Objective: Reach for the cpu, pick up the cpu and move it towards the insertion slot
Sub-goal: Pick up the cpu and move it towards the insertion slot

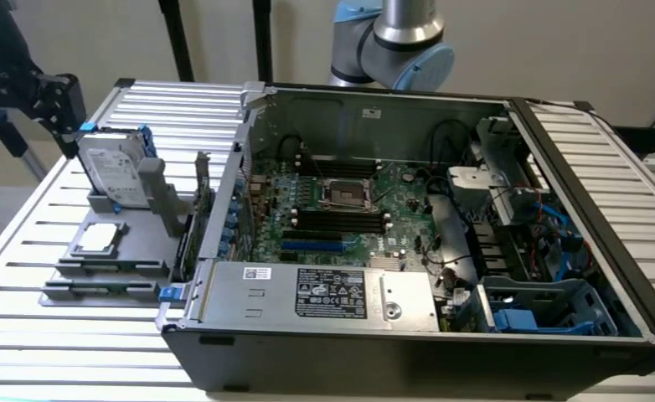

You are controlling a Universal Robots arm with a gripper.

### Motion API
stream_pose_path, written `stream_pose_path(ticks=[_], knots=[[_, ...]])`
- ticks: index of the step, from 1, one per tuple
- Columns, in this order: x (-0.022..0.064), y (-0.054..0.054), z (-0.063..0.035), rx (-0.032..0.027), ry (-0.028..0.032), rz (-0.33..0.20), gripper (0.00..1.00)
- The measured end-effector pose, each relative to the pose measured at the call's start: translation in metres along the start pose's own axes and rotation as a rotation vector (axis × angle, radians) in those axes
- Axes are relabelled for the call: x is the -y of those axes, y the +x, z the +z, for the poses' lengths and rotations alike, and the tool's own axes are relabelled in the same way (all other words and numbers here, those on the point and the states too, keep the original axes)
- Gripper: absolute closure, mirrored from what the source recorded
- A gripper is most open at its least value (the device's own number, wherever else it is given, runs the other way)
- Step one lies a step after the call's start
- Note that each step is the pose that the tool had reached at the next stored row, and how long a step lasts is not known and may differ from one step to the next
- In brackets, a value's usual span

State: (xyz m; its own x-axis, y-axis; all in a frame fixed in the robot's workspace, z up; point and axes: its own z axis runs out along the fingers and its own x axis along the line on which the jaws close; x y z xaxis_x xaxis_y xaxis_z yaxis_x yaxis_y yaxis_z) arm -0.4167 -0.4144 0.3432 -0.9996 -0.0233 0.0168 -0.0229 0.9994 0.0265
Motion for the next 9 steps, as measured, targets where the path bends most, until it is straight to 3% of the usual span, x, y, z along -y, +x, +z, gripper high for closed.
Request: stream_pose_path(ticks=[9], knots=[[0.0010,-0.003,0.0163,0.0000,0.0000,0.000,0.35]])
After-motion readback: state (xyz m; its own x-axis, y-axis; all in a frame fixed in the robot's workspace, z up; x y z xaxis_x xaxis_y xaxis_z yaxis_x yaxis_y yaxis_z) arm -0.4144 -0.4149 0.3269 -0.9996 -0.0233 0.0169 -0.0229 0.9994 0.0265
